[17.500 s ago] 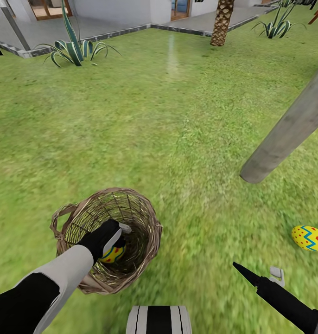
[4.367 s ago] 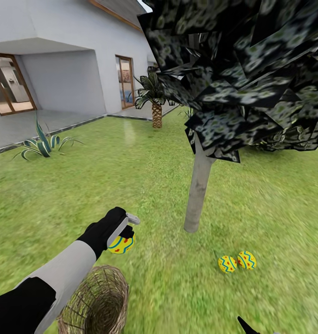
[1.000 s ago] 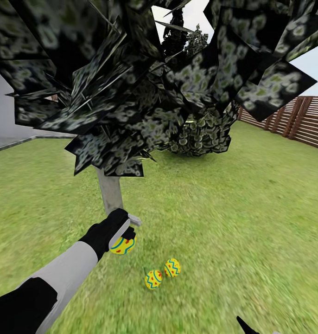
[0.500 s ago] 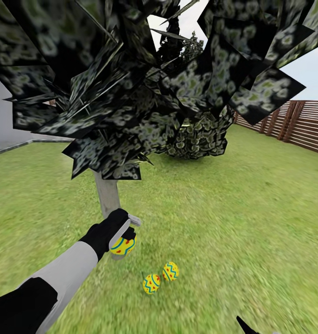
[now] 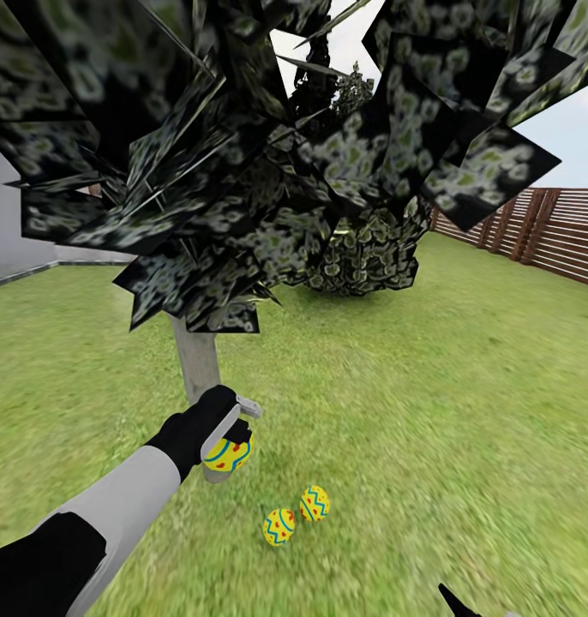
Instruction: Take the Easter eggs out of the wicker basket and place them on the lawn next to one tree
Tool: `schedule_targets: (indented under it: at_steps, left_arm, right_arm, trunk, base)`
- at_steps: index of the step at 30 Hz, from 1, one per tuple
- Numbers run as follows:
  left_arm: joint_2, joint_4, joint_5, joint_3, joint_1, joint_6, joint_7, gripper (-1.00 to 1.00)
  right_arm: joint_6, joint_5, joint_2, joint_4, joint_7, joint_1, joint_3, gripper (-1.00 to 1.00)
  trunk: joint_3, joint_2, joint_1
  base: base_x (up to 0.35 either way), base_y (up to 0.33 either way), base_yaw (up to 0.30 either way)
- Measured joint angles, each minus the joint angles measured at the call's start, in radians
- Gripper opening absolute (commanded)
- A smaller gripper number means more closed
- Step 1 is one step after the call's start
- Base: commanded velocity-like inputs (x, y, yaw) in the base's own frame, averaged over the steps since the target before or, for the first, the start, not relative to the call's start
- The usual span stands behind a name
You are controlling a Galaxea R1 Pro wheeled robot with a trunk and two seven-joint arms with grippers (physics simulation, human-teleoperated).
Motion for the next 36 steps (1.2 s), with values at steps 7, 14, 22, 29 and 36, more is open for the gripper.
schedule_targets:
  at_steps: [7, 14, 22, 29, 36]
  left_arm:
    - [0.003, 0.0, 0.001, 0.003, 0.0, 0.0, 0.0, -1.0]
    - [0.008, 0.028, 0.0, 0.006, 0.003, -0.084, 0.0, -1.0]
    - [0.006, 0.268, 0.042, 0.011, 0.038, -0.428, 0.002, -1.0]
    - [0.009, 0.284, 0.067, 0.011, 0.119, -0.634, 0.0, -1.0]
    - [0.008, 0.285, 0.068, 0.011, 0.152, -0.696, 0.001, -1.0]
  right_arm:
    - [0.0, -0.002, -0.002, 0.0, 0.001, 0.0, 0.0, 1.0]
    - [0.0, -0.006, -0.003, 0.0, 0.002, 0.0, 0.0, 1.0]
    - [0.0, -0.005, -0.005, 0.0, 0.002, 0.0, 0.0, 1.0]
    - [-0.001, 0.002, -0.007, -0.001, 0.122, 0.002, -0.001, 1.0]
    - [0.002, 0.0, -0.007, -0.029, 0.254, 0.004, -0.001, 1.0]
  trunk:
    - [-0.022, -0.049, 0.027]
    - [-0.044, -0.098, 0.054]
    - [-0.069, -0.154, 0.084]
    - [-0.091, -0.203, 0.111]
    - [-0.113, -0.252, 0.138]
  base:
    - [0.0, 0.0, 0.0]
    - [0.0, 0.0, 0.0]
    - [0.0, 0.0, 0.0]
    - [0.0, 0.0, 0.0]
    - [0.0, 0.0, 0.0]
